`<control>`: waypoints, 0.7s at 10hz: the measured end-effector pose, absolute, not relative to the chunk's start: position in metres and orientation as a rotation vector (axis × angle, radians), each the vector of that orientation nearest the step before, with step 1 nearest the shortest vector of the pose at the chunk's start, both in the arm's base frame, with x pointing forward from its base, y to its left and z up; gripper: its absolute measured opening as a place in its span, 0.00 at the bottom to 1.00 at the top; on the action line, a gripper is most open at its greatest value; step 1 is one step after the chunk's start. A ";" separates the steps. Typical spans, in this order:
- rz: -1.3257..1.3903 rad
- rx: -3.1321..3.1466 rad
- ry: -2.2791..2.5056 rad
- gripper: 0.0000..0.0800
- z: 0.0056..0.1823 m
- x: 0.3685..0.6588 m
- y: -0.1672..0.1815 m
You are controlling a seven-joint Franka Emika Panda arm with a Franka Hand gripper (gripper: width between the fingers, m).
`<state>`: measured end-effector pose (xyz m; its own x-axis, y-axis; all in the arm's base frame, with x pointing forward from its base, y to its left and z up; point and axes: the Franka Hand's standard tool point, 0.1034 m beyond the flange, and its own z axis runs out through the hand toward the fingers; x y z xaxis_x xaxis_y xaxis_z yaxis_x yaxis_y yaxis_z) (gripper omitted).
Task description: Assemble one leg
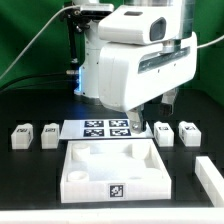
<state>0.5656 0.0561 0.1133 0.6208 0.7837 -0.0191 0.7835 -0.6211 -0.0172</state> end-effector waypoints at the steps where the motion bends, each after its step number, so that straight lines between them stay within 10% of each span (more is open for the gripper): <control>1: 0.039 -2.822 -1.364 0.81 0.113 0.566 0.056; 4: 0.022 -2.771 -1.471 0.81 0.112 0.563 0.055; 7: 0.004 -2.460 -1.954 0.81 0.088 0.490 0.034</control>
Offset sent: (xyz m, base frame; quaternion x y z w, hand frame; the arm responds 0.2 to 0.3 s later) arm 0.0000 0.0000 0.0000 0.0000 0.0000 -0.0899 0.9960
